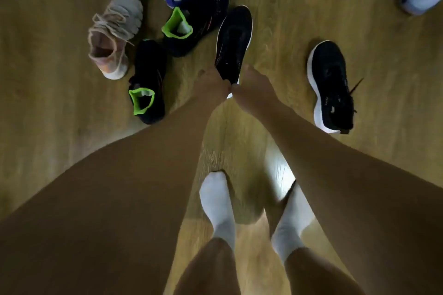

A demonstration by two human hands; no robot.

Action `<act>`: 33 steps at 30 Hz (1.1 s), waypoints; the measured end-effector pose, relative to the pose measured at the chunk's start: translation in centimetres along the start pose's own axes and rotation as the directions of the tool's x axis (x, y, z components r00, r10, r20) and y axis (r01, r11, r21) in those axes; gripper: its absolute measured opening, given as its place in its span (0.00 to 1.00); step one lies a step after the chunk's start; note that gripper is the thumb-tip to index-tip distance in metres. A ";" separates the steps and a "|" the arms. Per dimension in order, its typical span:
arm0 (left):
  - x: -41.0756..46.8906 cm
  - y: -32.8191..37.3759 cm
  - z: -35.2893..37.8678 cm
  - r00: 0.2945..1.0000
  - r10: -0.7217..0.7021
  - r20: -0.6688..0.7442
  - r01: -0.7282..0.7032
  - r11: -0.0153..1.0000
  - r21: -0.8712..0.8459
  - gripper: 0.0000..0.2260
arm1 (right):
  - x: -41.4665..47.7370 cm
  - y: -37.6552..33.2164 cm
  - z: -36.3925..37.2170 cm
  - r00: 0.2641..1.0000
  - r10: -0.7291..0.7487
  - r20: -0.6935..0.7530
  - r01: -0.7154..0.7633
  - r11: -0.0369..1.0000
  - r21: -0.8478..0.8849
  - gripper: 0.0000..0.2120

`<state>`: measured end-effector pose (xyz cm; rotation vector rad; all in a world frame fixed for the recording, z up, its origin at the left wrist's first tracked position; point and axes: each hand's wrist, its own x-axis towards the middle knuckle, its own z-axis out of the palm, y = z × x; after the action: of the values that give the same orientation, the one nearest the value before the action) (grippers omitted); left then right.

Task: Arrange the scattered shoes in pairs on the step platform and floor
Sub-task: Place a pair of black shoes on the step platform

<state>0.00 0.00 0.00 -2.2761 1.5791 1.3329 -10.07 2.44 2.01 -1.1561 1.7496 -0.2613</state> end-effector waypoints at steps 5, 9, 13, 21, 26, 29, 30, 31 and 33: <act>6.3 -1.9 3.8 0.998 0.005 -0.068 0.003 0.994 0.114 0.15 | 6.3 2.8 4.1 0.993 0.084 -0.084 -0.088 0.995 -0.048 0.14; 9.8 -2.2 5.2 0.984 -0.007 -0.180 0.032 0.990 0.135 0.15 | 9.5 4.3 5.9 0.992 0.076 -0.103 -0.079 0.997 -0.023 0.16; 10.6 -2.8 5.4 0.972 0.044 -0.231 -0.001 0.983 0.181 0.12 | 10.9 4.9 6.3 0.982 0.113 -0.149 -0.123 0.990 -0.065 0.13; 2.6 -0.7 10.6 0.984 0.117 -0.134 -0.101 0.988 0.120 0.10 | 4.9 9.9 2.7 0.945 0.240 -0.223 -0.267 0.959 -0.099 0.09; -1.9 3.0 16.8 0.991 0.130 -0.004 -0.130 0.990 0.051 0.11 | 0.6 15.8 -1.7 0.910 0.340 -0.235 -0.361 0.931 -0.051 0.13; -2.1 4.2 19.5 0.998 0.067 0.011 -0.067 0.994 0.090 0.10 | 0.0 17.6 -3.8 0.932 0.289 -0.218 -0.321 0.939 -0.128 0.15; -2.1 4.2 20.0 0.999 0.048 0.017 -0.049 0.995 0.081 0.10 | 0.0 18.0 -4.2 0.941 0.271 -0.203 -0.302 0.943 -0.141 0.15; -2.0 4.1 20.4 0.999 0.032 0.022 -0.034 0.997 0.064 0.10 | -0.1 18.2 -4.5 0.946 0.259 -0.192 -0.291 0.943 -0.163 0.15; -2.1 4.0 21.2 0.999 0.020 0.040 -0.022 0.999 0.043 0.10 | -0.6 19.0 -5.5 0.950 0.235 -0.203 -0.272 0.946 -0.175 0.13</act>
<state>-16.26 10.09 -10.22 -2.2006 1.6078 1.3268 -25.51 11.15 -6.80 -1.0573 2.1022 -0.0314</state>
